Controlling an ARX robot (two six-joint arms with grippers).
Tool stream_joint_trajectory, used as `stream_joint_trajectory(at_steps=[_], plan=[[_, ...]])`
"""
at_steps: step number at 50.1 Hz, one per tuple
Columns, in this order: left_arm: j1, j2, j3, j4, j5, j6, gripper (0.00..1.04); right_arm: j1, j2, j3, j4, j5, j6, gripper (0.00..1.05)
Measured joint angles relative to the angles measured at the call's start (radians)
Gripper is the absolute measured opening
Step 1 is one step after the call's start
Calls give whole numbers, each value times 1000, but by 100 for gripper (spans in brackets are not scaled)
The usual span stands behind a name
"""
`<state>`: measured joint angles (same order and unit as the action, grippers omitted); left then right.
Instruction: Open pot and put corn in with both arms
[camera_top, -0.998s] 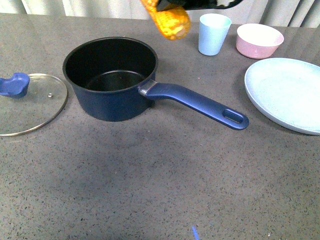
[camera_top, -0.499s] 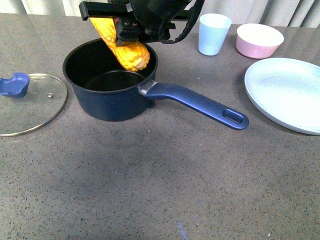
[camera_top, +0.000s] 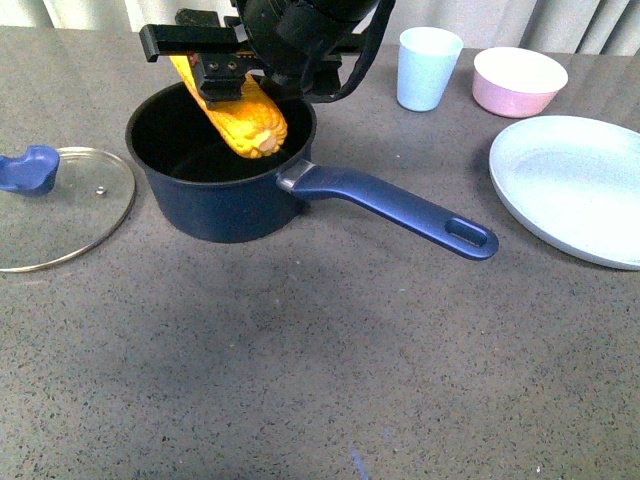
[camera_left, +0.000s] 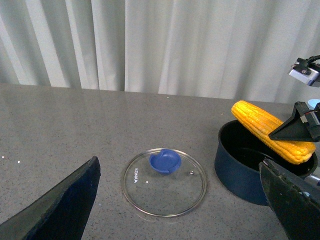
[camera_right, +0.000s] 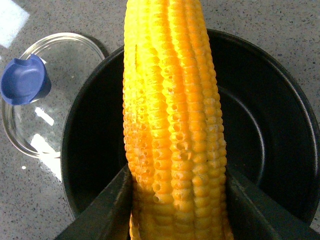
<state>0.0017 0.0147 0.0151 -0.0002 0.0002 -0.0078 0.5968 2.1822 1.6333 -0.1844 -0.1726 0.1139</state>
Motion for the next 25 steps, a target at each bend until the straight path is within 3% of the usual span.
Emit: stream_joint_trajectory(at_steps=[6, 12, 25], plan=[[0, 0, 0, 0, 0, 0, 96, 2, 0, 0, 0, 0, 0, 62], [0, 0, 0, 0, 0, 0, 96, 2, 0, -11, 12, 2, 1, 86], [0, 0, 0, 0, 0, 0, 96, -49, -105, -163, 140, 106, 13, 88]])
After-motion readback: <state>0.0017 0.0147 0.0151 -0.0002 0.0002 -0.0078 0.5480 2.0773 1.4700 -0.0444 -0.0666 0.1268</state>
